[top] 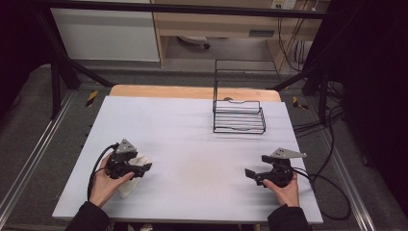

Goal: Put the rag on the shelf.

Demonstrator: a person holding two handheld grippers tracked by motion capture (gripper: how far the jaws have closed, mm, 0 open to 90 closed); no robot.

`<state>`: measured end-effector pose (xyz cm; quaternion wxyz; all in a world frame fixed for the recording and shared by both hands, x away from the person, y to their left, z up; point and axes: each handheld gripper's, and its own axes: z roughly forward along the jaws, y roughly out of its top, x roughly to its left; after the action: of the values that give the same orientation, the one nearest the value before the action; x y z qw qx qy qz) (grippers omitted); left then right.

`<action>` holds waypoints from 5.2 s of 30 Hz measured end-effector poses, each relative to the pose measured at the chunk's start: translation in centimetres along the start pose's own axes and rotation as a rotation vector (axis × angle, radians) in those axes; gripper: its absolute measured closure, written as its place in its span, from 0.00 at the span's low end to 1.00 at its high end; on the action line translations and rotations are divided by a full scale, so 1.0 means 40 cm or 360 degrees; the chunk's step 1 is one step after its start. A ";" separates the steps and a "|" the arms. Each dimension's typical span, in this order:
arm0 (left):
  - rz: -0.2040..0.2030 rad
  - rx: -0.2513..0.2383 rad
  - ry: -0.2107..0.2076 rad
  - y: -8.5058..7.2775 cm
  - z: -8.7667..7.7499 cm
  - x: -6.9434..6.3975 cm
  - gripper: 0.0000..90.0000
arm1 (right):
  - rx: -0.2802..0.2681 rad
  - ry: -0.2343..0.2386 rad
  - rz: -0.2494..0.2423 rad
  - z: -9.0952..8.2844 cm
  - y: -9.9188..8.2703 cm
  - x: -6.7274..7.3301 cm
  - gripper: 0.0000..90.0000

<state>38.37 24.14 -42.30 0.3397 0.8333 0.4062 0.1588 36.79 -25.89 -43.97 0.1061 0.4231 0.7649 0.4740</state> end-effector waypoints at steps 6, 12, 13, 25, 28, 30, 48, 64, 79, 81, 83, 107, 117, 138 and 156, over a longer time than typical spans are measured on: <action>-0.0016 0.0045 0.0016 -0.011 0.015 -0.002 0.49 | -0.0001 0.0000 -0.0005 -0.001 0.000 -0.001 0.01; 0.0025 0.0077 0.0067 -0.011 0.029 -0.017 0.55 | 0.0002 -0.0001 -0.0006 0.000 0.000 -0.001 0.01; 0.0034 0.0084 0.0071 -0.011 0.031 -0.019 0.55 | 0.0001 -0.0002 -0.0007 0.000 0.000 -0.001 0.01; 0.0020 0.0135 0.0121 -0.004 0.043 -0.041 0.74 | 0.0007 0.0003 0.0003 0.001 0.000 0.000 0.01; 0.0005 0.0139 0.0150 -0.004 0.045 -0.047 0.76 | 0.0002 0.0003 -0.0001 0.001 0.001 -0.001 0.01; 0.0018 0.0145 0.0178 -0.003 0.047 -0.054 0.77 | 0.0002 0.0003 -0.0006 0.002 0.001 -0.002 0.01; -0.0003 0.0120 0.0198 -0.004 0.048 -0.043 0.92 | 0.0008 0.0005 -0.0009 0.003 0.001 -0.003 0.01; -0.0191 -0.0135 0.0015 0.003 -0.020 0.000 0.94 | 0.0013 0.0011 -0.0009 0.003 0.001 -0.003 0.01; -0.0182 -0.0161 -0.0066 0.059 0.011 -0.086 0.94 | 0.0022 0.0007 -0.0007 0.006 0.000 -0.001 0.01; -0.0164 -0.0160 -0.0078 0.073 0.027 -0.108 0.94 | 0.0021 0.0005 -0.0010 0.006 0.000 -0.001 0.01; -0.0154 -0.0162 -0.0085 0.078 0.033 -0.116 0.94 | 0.0022 0.0005 -0.0012 0.006 0.000 -0.001 0.01; -0.0103 -0.0118 -0.0221 0.134 0.127 -0.195 0.92 | 0.0029 0.0006 -0.0017 0.009 -0.001 0.000 0.01; -0.0033 -0.0155 -0.0175 0.122 0.037 -0.110 0.54 | 0.0033 0.0000 -0.0028 0.010 -0.002 0.000 0.01; -0.0088 0.0009 -0.0056 -0.056 -0.004 0.029 0.54 | 0.0076 -0.0030 -0.0043 0.041 0.011 0.039 0.01; -0.0210 0.0086 -0.0140 -0.056 -0.001 0.028 0.81 | 0.0155 0.0040 -0.0136 0.171 0.073 0.205 0.04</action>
<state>37.76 26.01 -43.85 0.3444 0.8198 0.4489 0.0884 37.17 -14.82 -43.24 0.0959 0.3889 0.8056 0.4365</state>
